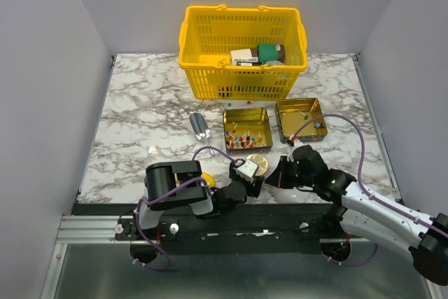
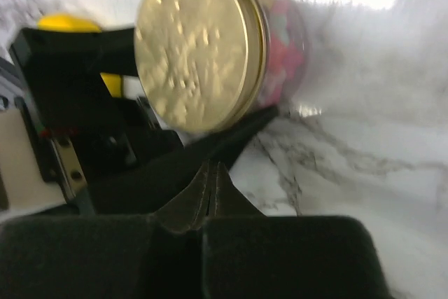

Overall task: Pack the candies
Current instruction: Screw the bottle lid onto the packing bottle.

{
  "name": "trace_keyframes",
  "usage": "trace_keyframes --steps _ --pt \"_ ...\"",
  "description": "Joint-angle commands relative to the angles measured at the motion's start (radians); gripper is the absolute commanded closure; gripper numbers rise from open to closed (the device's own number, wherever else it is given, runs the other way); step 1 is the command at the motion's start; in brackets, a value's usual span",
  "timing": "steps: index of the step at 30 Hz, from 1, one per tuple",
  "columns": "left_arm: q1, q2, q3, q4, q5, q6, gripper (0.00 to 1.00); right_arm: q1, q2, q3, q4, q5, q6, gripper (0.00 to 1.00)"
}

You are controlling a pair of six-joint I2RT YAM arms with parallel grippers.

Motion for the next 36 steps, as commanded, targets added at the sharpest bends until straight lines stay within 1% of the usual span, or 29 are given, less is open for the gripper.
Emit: trace_keyframes --steps 1,2,3,4,5,7,9,11,12,15,19,24,25,27,28,30,33,34,35,36 --pt "-0.001 0.065 -0.054 -0.153 0.065 -0.029 0.42 0.017 -0.086 0.064 -0.255 0.021 0.029 0.99" --pt "-0.009 0.06 -0.055 -0.151 0.061 -0.008 0.42 0.017 -0.092 0.084 -0.301 0.093 0.035 0.96" --pt "-0.016 0.056 -0.055 -0.155 0.05 0.001 0.42 0.017 -0.095 0.109 -0.317 0.116 0.037 0.89" --pt "-0.021 0.056 -0.054 -0.16 0.045 0.009 0.42 0.017 -0.091 0.144 -0.33 0.161 0.038 0.77" --pt "-0.027 0.054 -0.052 -0.165 0.044 0.014 0.42 0.015 -0.075 0.163 -0.335 0.2 0.034 0.68" --pt "-0.03 0.05 -0.052 -0.159 0.048 0.014 0.42 0.017 -0.045 0.193 -0.335 0.23 0.023 0.52" --pt "-0.035 0.045 -0.058 -0.151 0.055 0.014 0.42 0.015 0.018 0.23 -0.298 0.236 -0.001 0.48" --pt "-0.035 0.045 -0.061 -0.139 0.062 0.015 0.42 0.015 0.07 0.249 -0.248 0.23 -0.034 0.47" --pt "-0.035 0.044 -0.061 -0.137 0.064 0.015 0.42 0.015 0.125 0.264 -0.228 0.229 -0.046 0.47" --pt "-0.035 0.04 -0.067 -0.132 0.076 0.015 0.43 0.014 0.202 0.299 -0.17 0.244 -0.084 0.49" --pt "-0.038 0.037 -0.071 -0.137 0.088 0.015 0.43 0.008 0.337 0.339 -0.139 0.264 -0.115 0.53" --pt "-0.036 0.036 -0.074 -0.136 0.073 0.004 0.42 0.003 0.385 0.321 -0.084 0.245 -0.118 0.61" --pt "-0.036 0.036 -0.074 -0.137 0.071 0.003 0.43 0.001 0.389 0.313 -0.082 0.239 -0.117 0.67" --pt "-0.036 0.039 -0.074 -0.139 0.068 -0.002 0.43 0.003 0.397 0.286 -0.08 0.227 -0.113 0.72" --pt "-0.038 0.039 -0.072 -0.14 0.065 -0.003 0.42 0.001 0.394 0.273 -0.08 0.219 -0.107 0.79" --pt "-0.038 0.042 -0.069 -0.145 0.062 -0.009 0.43 0.003 0.377 0.223 -0.071 0.19 -0.101 0.84" --pt "-0.036 0.056 -0.061 -0.157 0.052 -0.032 0.42 0.003 0.347 0.14 -0.059 0.144 -0.086 0.94" --pt "-0.038 0.059 -0.054 -0.174 0.047 -0.043 0.42 0.003 0.345 0.126 -0.064 0.127 -0.081 0.99" --pt "-0.036 0.062 -0.048 -0.184 0.041 -0.049 0.42 0.003 0.347 0.114 -0.07 0.07 -0.078 0.99" --pt "-0.036 0.063 -0.043 -0.195 0.038 -0.052 0.43 0.003 0.348 0.083 -0.068 0.046 -0.078 0.99"
